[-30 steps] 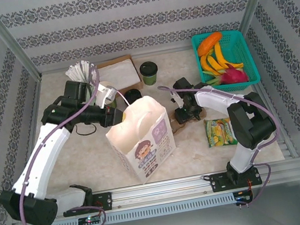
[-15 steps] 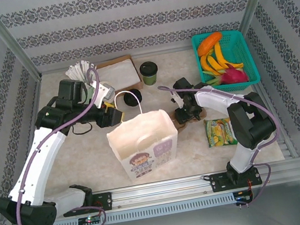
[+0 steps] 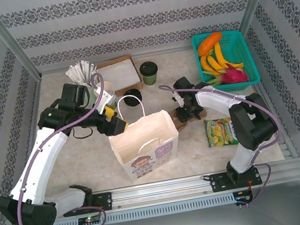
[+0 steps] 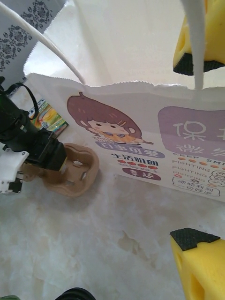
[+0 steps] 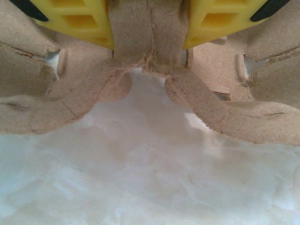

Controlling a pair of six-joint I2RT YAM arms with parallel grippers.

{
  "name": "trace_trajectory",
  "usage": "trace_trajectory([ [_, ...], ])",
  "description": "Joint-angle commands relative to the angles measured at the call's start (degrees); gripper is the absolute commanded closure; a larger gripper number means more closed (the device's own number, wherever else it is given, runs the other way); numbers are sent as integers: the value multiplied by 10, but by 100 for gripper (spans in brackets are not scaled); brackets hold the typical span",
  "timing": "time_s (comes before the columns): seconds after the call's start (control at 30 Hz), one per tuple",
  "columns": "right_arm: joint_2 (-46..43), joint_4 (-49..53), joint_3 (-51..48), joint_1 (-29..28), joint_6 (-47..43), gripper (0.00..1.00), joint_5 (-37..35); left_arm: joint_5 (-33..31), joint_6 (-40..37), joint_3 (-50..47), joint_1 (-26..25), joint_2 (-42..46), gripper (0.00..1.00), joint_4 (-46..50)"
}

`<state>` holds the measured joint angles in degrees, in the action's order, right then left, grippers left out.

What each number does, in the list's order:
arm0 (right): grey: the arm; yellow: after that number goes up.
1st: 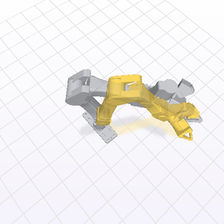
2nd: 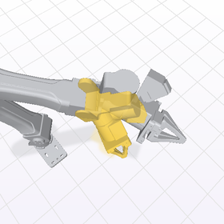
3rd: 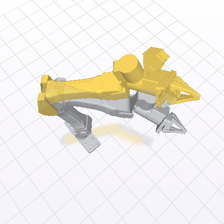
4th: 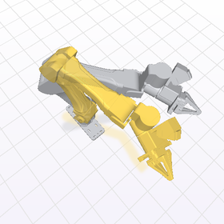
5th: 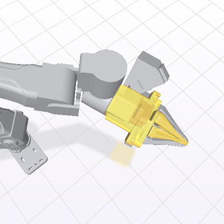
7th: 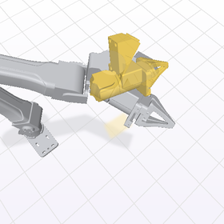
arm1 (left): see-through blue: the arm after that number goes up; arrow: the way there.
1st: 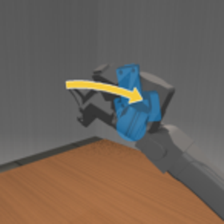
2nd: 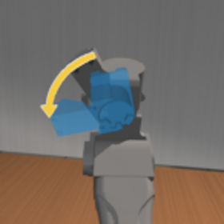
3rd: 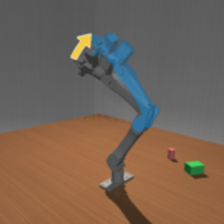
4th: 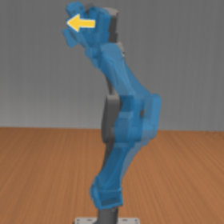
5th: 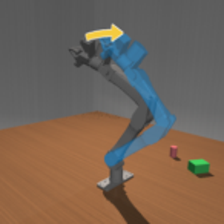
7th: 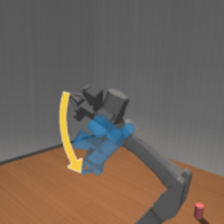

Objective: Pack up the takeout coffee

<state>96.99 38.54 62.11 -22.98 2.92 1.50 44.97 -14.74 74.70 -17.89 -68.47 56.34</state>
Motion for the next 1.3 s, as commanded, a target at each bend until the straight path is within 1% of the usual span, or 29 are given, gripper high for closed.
trace_trajectory([
  [0.0, -18, 9, 12, 5, 11, 67, -20, 12, -26, -9, 1, 0, 15, -2],
  [0.1, -29, 12, 10, 9, 18, 68, -24, 15, -36, -14, -6, -3, 19, 4],
  [0.2, -41, 15, 8, 14, 22, 69, -31, 22, -37, -30, -12, 10, 25, -11],
  [0.33, -57, 24, 8, 21, 34, 70, -34, 11, -34, -47, -17, 28, 27, -26],
  [0.4, -67, 28, 6, 24, 43, 70, -35, 1, -36, -47, -19, 27, 31, -20],
  [0.43, -73, 29, 5, 26, 48, 71, -37, -3, -38, -46, -20, 24, 36, -16],
  [0.57, -99, 35, 1, 33, 62, 71, -29, -14, -41, -39, -21, 28, 64, -18],
  [0.7, -135, 54, 0, 38, 75, 71, -26, -32, -41, -35, -20, 44, 81, -26],
  [0.8, -175, 82, 10, 50, 94, 71, -26, -57, -24, -29, -20, 50, 100, -27],
  [0.9, -216, 123, 41, 68, 120, 71, -25, -79, -2, -29, -20, 58, 100, -32],
  [1.03, -266, 171, 105, 88, 152, 70, 1, -81, 14, -32, -20, 64, 100, -34],
  [1.1, -274, 193, 148, 88, 166, 69, 42, -82, 24, -29, -20, 62, 100, -34],
  [1.17, -274, 205, 191, 85, 184, 69, 108, -78, 36, -26, -20, 59, 100, -38],
  [1.27, -277, 184, 232, 73, 220, 69, 207, -75, 49, -27, -20, 56, 100, -45],
])
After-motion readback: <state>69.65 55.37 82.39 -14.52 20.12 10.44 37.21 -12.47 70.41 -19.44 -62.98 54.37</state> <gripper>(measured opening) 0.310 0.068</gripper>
